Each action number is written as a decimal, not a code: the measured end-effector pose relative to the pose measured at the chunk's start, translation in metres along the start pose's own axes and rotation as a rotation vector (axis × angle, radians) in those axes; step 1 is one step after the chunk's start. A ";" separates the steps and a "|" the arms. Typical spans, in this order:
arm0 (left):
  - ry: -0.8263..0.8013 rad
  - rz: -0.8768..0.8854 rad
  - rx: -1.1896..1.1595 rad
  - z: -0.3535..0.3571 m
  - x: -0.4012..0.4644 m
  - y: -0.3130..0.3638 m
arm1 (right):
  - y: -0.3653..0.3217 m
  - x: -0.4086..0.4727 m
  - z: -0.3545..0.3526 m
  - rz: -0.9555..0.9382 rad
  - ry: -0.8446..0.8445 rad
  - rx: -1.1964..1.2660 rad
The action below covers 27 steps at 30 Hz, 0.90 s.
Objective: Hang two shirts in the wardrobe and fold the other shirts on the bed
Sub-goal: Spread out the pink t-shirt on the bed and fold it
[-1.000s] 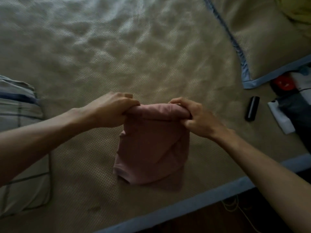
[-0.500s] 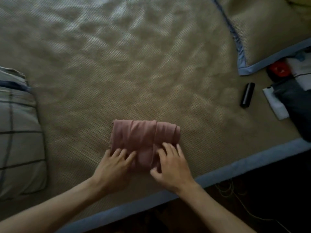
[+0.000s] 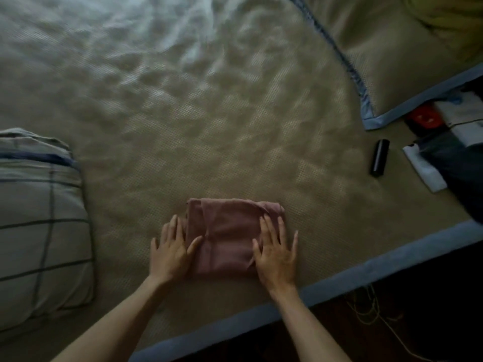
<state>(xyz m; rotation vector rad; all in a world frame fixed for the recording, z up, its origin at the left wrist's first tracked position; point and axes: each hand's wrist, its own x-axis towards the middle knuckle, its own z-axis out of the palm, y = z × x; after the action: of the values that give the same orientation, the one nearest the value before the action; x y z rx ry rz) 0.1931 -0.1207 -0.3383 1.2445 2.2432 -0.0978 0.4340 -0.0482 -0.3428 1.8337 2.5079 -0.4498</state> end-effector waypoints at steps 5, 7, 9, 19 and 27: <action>-0.118 -0.272 -0.978 -0.016 -0.005 0.023 | -0.002 0.010 -0.021 0.453 0.126 0.509; -0.186 -0.297 -1.090 -0.016 -0.010 0.030 | 0.004 0.017 -0.030 0.726 -0.066 0.734; -0.258 -0.293 -1.191 -0.020 -0.021 0.042 | 0.013 0.017 -0.042 0.794 -0.252 1.067; -0.606 0.141 -1.257 -0.176 -0.115 0.158 | 0.053 -0.097 -0.216 0.876 0.007 1.652; -0.812 0.740 -1.035 -0.341 -0.291 0.263 | 0.005 -0.271 -0.455 0.665 0.881 1.471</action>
<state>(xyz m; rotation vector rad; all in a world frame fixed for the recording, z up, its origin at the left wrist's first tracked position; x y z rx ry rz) 0.3720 -0.0821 0.1481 1.0367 0.8034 0.6362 0.6000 -0.1947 0.1382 3.7330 1.3160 -2.1733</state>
